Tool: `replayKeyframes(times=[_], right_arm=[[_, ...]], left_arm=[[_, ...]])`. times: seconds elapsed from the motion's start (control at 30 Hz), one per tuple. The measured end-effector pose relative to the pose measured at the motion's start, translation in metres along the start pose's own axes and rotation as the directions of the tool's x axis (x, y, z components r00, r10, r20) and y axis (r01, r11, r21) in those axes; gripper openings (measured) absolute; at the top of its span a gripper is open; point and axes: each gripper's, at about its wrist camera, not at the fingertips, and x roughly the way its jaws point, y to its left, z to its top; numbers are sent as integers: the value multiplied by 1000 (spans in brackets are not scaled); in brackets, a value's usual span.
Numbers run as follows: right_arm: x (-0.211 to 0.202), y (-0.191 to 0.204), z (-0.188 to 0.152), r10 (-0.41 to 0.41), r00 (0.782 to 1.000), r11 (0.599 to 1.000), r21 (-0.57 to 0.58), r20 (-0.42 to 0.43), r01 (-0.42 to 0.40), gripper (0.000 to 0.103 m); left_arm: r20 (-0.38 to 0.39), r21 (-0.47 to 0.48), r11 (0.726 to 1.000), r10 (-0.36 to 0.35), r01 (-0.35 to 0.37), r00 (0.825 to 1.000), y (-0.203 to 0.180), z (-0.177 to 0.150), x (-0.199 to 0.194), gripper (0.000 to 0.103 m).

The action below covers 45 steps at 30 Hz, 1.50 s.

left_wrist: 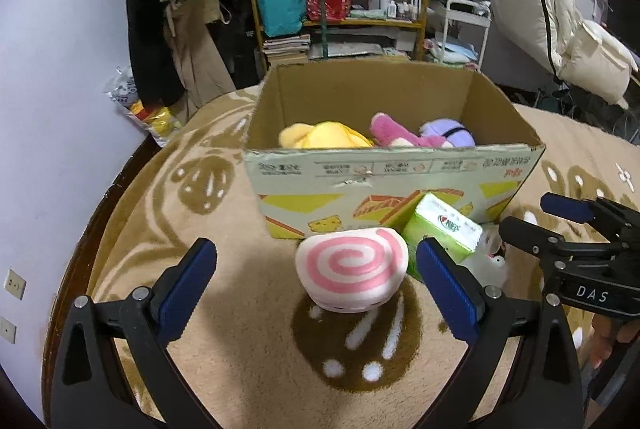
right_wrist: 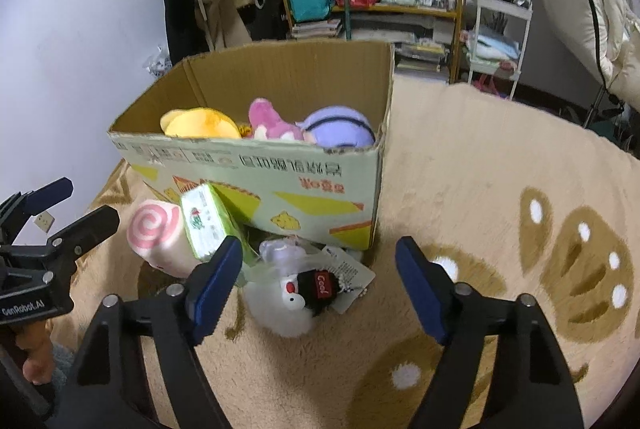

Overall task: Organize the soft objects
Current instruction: 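Lower the left tool onto the swirl cake plush and close it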

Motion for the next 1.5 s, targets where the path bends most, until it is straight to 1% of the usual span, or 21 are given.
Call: replayKeyframes(times=[0.27, 0.47, 0.77, 1.33, 1.5], right_arm=[[14, 1, -2, 38, 998, 999, -1, -51, -38, 81], [27, 1, -5, 48, 994, 999, 6, -93, -48, 81], [37, 4, -7, 64, 990, 998, 0, -128, -65, 81], [41, 3, -6, 75, 989, 997, -3, -129, -76, 80], [40, 2, -6, 82, 988, 997, -2, -129, -83, 80]], left_arm=[[-52, 4, 1000, -21, 21, 998, -6, -5, 17, 99], [-80, 5, 999, -33, 33, 996, -8, -8, 26, 99], [-120, 0, 999, -53, 53, 991, -8, -10, 41, 99], [-161, -40, 996, -83, 78, 983, 3, -11, 59, 99], [-185, -69, 993, -109, 98, 977, 7, -12, 67, 99]])
